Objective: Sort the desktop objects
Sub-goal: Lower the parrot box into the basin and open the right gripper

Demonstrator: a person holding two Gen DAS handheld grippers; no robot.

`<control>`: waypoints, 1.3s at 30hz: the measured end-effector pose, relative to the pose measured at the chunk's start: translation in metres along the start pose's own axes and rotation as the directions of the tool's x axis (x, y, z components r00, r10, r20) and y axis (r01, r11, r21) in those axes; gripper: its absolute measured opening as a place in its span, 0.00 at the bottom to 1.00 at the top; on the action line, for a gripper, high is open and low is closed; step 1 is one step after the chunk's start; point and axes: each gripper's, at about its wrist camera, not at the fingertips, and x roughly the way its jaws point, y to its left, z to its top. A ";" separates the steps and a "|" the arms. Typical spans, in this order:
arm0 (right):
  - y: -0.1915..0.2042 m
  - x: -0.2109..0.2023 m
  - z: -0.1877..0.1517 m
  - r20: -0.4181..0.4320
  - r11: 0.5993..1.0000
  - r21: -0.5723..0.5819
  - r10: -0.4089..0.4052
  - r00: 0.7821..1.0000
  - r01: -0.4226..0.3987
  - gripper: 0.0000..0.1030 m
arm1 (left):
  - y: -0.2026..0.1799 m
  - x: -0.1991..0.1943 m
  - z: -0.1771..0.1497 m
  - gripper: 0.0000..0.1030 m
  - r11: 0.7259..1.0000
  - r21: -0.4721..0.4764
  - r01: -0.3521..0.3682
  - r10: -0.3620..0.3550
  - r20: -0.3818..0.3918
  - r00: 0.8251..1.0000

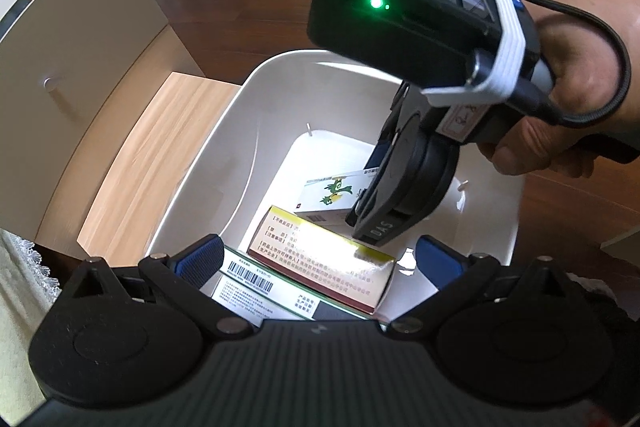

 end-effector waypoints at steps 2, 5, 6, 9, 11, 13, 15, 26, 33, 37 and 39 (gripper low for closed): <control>0.000 0.002 0.000 -0.003 1.000 -0.007 -0.003 1.000 0.003 0.33 | -0.001 0.002 0.000 1.00 1.000 0.005 0.001 -0.001 -0.003 1.000; 0.000 0.005 0.000 -0.008 1.000 -0.027 -0.010 1.000 0.009 0.33 | -0.002 0.005 0.000 1.00 1.000 0.022 -0.002 0.003 -0.014 1.000; -0.001 0.006 -0.001 -0.012 0.999 -0.031 -0.010 1.000 0.009 0.33 | -0.003 0.005 -0.001 1.00 1.000 0.026 -0.003 0.003 -0.017 1.000; -0.002 0.009 -0.001 -0.023 1.000 -0.029 -0.003 1.000 0.002 0.33 | -0.003 0.007 -0.001 1.00 1.000 0.027 0.003 -0.003 -0.017 1.000; -0.003 0.011 -0.002 -0.028 1.000 -0.028 -0.001 1.000 0.000 0.33 | -0.003 0.007 -0.002 1.00 1.000 0.027 0.004 -0.004 -0.019 1.000; -0.004 0.012 -0.002 -0.032 1.000 -0.028 0.001 0.999 -0.002 0.33 | -0.002 0.008 -0.003 1.00 1.000 0.027 0.006 -0.005 -0.022 1.000; -0.004 0.012 -0.002 -0.032 1.000 -0.028 0.000 0.999 -0.001 0.33 | -0.001 0.010 -0.003 1.00 1.000 0.026 0.007 -0.006 -0.024 1.000; -0.004 0.013 -0.005 -0.031 1.000 -0.022 -0.009 0.999 0.008 0.33 | 0.001 0.015 -0.006 1.00 0.997 0.071 0.003 -0.001 -0.025 1.000; 0.010 0.010 -0.022 -0.022 1.000 -0.001 -0.018 1.000 0.018 0.33 | 0.002 0.016 -0.006 1.00 0.997 0.080 -0.004 0.007 -0.033 0.999; 0.011 0.008 -0.022 -0.015 1.000 0.000 -0.010 1.000 0.010 0.33 | 0.001 0.016 -0.006 1.00 0.996 0.086 -0.007 0.010 -0.036 0.999; 0.012 0.006 -0.023 -0.009 1.000 0.002 -0.005 1.000 0.005 0.33 | 0.001 0.015 -0.006 1.00 0.996 0.084 -0.010 0.013 -0.036 0.999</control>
